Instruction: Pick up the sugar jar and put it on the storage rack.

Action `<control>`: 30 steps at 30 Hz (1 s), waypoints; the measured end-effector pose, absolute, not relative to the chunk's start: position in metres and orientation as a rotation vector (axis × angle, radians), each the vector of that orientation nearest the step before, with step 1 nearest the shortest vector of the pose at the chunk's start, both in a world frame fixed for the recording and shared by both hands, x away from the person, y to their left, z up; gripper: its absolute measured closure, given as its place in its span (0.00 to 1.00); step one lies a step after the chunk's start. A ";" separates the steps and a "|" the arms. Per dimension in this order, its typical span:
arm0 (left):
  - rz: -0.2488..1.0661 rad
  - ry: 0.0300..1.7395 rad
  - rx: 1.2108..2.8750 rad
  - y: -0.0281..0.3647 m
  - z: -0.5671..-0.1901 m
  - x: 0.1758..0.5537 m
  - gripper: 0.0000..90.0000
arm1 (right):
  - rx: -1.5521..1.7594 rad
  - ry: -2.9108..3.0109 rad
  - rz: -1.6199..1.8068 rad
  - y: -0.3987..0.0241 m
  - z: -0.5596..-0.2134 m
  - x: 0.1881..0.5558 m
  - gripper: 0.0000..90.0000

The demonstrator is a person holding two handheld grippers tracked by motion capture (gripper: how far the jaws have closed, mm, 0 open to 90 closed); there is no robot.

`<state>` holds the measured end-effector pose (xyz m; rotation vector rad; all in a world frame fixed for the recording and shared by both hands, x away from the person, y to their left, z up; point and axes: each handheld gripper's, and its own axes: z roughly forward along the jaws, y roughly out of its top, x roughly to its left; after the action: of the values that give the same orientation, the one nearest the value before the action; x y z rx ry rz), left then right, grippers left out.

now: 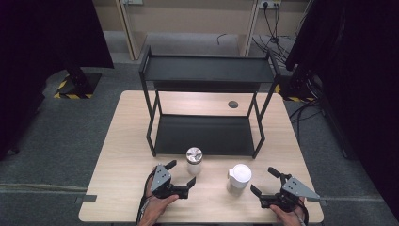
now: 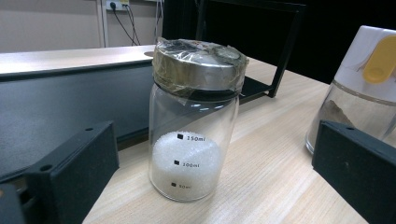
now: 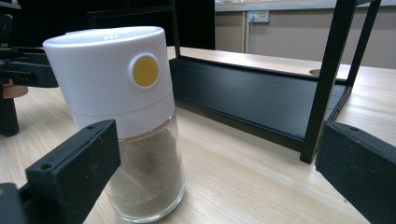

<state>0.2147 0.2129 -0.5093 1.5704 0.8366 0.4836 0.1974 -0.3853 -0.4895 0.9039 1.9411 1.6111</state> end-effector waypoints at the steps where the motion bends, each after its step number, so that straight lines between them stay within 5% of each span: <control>1: 0.485 0.836 1.571 0.213 -0.509 0.215 0.00 | 0.904 1.942 1.611 -0.385 -0.489 0.197 0.00; 30: 0.538 0.853 1.597 0.198 -0.503 0.220 0.01 | 0.916 1.935 1.618 -0.385 -0.491 0.198 0.01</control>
<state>0.2198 0.1980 -0.5035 1.5970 0.8527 0.5377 0.1985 -0.3852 -0.4909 0.9162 1.9352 1.6183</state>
